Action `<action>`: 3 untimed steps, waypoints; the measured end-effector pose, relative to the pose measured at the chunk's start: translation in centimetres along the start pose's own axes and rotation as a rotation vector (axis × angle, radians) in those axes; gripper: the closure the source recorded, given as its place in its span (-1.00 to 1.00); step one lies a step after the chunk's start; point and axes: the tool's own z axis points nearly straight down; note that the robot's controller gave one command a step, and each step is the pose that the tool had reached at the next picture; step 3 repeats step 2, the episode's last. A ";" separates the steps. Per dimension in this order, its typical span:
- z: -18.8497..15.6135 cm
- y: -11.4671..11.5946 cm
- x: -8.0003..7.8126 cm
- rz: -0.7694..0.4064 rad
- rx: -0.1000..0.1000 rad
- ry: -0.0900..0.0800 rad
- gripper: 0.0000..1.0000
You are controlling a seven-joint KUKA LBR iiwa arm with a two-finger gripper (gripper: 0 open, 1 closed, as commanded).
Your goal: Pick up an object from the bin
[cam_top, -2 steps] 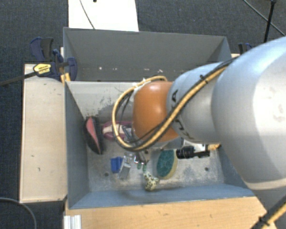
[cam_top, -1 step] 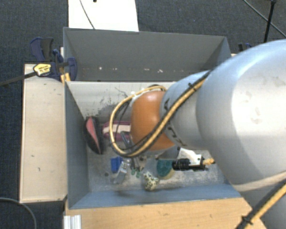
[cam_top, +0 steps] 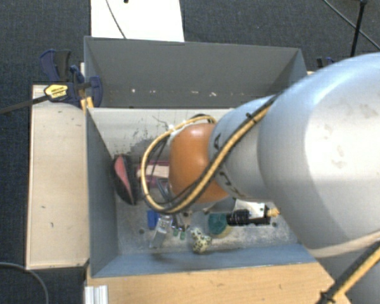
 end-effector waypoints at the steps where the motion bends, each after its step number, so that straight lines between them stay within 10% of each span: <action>1: 0.0 0.0 0.0 0.004 -0.001 0.000 1.00; 2: -11.1 0.1 -0.2 0.002 -0.008 -0.009 1.00; 3: -11.1 0.1 -0.2 0.002 -0.008 -0.009 1.00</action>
Offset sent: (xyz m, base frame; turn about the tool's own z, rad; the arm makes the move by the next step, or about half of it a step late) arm 0.0000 0.0000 0.0000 0.0000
